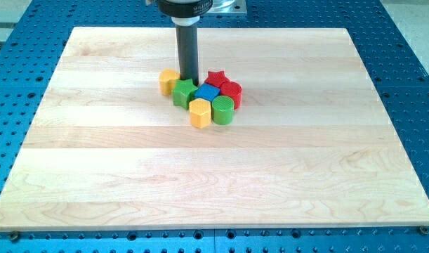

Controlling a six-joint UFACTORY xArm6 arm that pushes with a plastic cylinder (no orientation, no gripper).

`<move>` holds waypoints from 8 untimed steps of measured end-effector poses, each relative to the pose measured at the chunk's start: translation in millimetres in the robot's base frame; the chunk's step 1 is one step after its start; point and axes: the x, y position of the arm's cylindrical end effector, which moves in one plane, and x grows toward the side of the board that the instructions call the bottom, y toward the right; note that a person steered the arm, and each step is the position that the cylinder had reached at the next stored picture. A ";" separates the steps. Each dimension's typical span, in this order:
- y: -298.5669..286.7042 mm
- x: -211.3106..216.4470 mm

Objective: Move the yellow heart into the group of blocks

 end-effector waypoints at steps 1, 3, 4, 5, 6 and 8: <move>-3.0 1.7; -104.9 -69.5; -102.5 -35.4; -65.9 -25.7; -81.2 -24.4; -33.1 8.0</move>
